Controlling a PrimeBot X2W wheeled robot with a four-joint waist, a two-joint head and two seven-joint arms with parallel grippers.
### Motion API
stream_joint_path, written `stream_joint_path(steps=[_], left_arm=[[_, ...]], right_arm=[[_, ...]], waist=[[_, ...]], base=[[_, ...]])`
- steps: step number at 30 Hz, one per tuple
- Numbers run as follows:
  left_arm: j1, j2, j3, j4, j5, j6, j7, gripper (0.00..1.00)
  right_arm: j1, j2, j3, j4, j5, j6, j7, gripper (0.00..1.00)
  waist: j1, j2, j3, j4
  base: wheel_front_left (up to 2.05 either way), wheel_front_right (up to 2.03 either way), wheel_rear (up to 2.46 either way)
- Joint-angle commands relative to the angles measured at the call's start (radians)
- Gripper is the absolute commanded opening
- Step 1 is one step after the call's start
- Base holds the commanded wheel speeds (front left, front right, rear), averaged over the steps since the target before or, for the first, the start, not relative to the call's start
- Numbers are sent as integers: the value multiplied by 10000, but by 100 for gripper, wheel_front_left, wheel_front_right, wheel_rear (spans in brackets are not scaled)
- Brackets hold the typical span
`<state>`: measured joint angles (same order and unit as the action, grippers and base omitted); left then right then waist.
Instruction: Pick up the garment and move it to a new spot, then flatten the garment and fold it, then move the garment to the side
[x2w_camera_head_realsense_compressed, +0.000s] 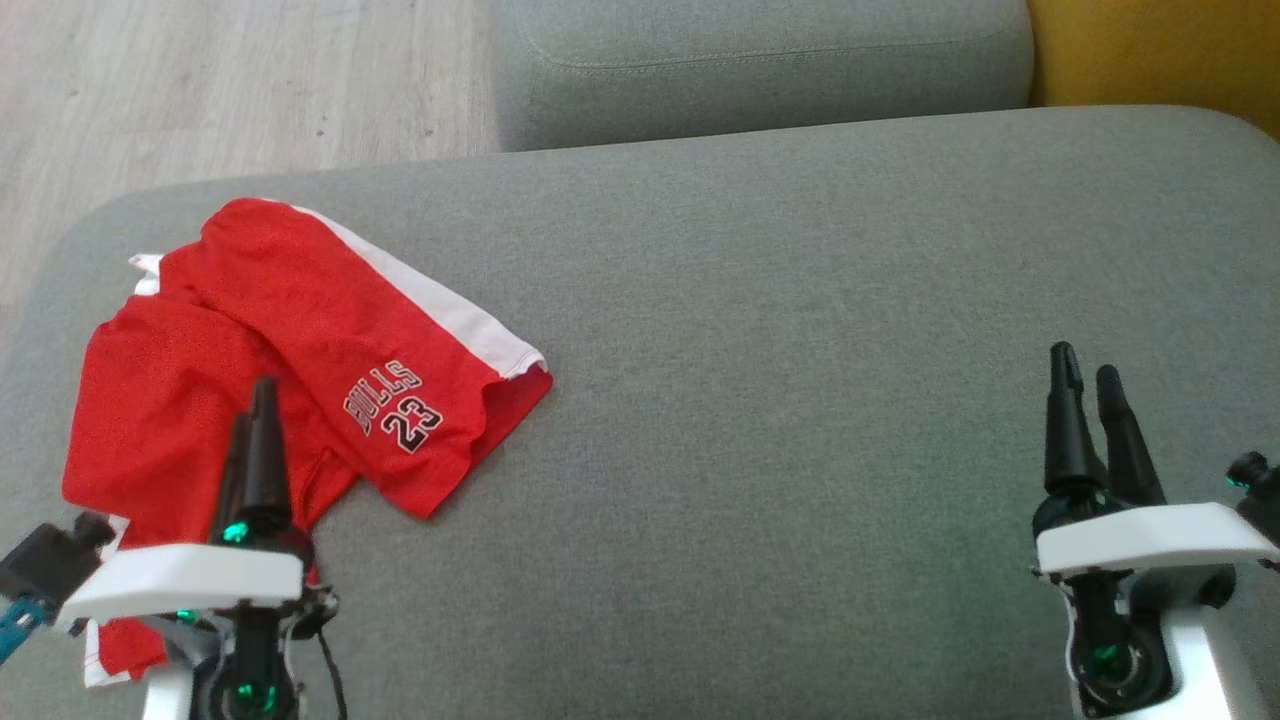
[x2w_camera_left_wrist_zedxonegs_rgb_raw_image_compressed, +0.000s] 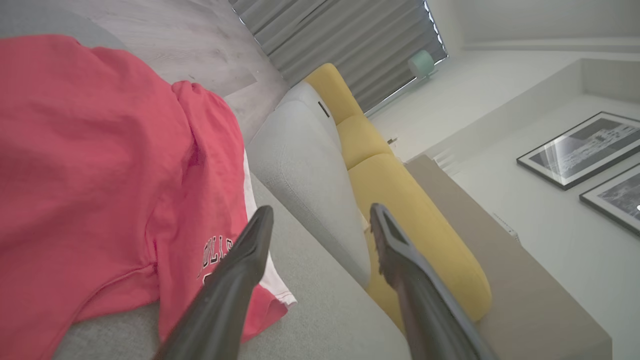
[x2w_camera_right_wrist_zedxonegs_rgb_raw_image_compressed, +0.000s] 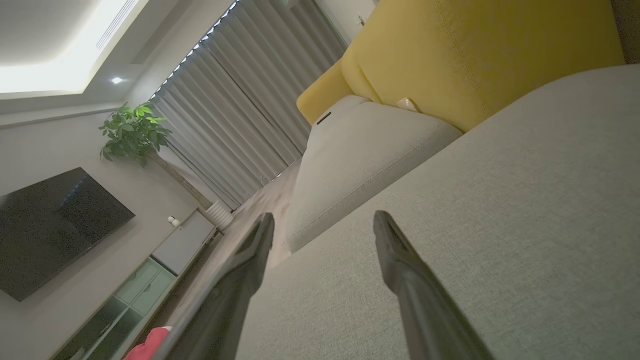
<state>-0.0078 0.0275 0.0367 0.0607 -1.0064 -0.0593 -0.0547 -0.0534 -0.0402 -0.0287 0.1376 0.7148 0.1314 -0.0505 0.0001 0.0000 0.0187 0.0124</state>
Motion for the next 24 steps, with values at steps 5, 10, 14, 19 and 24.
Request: stream_joint_path(steps=[5,10,14,19,24], left_arm=[[-307,141,-200,-543,1116,112,-220,100],[-254,148,-592,-617,2230,201,-366,100],[-221,153,-863,-661,2984,305,-483,100],[-205,203,-1174,-724,3852,469,-629,100],[-223,392,-1570,-785,4744,809,-804,100]], right_arm=[[-437,-61,319,-422,-991,-4,-246,100],[-431,-64,474,-416,-1804,-4,-393,100],[-415,-67,552,-448,-2420,-4,-511,100],[-384,-70,676,-502,-3179,-5,-658,100],[-364,-74,741,-567,-4040,-5,-835,100]], waist=[[-1,0,-8,1],[-1,0,-26,12],[-1,0,-34,20],[-1,0,-31,27],[-1,0,-12,38]], base=[[0,0,0],[0,0,0],[0,0,0],[0,0,0],[0,0,0]])
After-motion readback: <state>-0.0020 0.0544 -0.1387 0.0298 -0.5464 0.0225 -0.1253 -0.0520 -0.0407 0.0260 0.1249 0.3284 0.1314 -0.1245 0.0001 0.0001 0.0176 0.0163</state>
